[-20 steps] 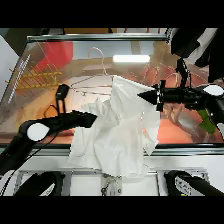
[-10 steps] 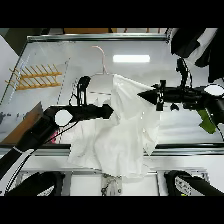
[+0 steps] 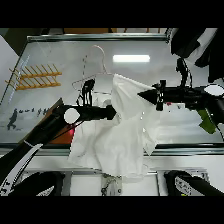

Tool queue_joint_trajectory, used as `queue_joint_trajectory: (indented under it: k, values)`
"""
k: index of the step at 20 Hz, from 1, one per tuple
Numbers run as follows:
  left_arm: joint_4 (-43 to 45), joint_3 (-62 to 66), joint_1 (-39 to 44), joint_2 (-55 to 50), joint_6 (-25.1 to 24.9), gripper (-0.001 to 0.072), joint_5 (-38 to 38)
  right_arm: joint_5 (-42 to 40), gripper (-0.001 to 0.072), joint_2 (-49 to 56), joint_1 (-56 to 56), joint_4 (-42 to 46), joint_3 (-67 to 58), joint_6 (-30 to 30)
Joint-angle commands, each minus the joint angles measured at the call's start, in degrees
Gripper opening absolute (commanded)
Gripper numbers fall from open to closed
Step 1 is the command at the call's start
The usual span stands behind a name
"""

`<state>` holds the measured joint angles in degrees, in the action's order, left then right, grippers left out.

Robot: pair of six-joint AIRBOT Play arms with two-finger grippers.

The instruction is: Fold the clothes and pants, and hang the long-sleeved shirts on hangers.

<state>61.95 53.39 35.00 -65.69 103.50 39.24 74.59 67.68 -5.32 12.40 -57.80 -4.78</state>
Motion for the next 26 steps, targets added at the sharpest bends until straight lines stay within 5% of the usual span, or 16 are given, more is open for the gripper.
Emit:
queue_joint_trajectory:
  k: [1,6,9,10,12,26]
  values:
    - [-0.4,0.0,3.5,-1.3,0.5,0.052,-2.2,-0.9,0.0013,0.0,0.1,0.0,0.0,0.0]
    - [-0.5,0.1,5.1,-5.1,3.6,0.0519,-2.4,-0.9,0.0014,0.0,0.1,0.0,0.0,-1.3]
    - [-0.5,0.1,5.1,-5.6,4.2,0.0428,-2.8,-0.9,0.0014,0.0,0.1,0.0,0.0,-1.3]
    - [-0.4,0.1,5.0,-5.7,4.5,0.0366,-3.7,-0.9,0.0014,0.0,0.1,0.0,0.0,-1.3]
    - [0.2,0.1,5.0,-5.7,4.2,0.0017,-5.1,-0.9,0.0014,-0.1,0.1,0.0,0.0,-1.3]
    - [13.5,0.0,-16.4,8.5,-0.3,0.0017,8.3,-0.7,0.0013,-3.1,2.4,0.5,0.0,-6.0]
